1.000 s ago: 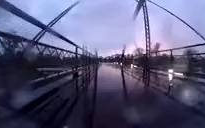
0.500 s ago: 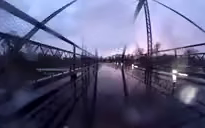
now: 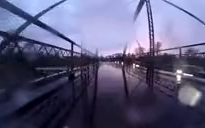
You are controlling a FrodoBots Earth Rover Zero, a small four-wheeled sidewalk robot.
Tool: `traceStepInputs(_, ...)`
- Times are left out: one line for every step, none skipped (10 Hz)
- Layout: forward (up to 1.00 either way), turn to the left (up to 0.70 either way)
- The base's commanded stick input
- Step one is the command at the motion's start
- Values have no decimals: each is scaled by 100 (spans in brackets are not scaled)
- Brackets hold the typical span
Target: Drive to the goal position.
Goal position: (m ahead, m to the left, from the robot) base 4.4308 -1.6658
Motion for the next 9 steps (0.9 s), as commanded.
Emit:
traceStepInputs(70, 0)
traceStepInputs(70, 0)
traceStepInputs(70, 0)
traceStepInputs(70, 0)
traceStepInputs(70, 0)
traceStepInputs(70, 0)
traceStepInputs(70, 0)
traceStepInputs(70, 0)
traceStepInputs(70, 0)
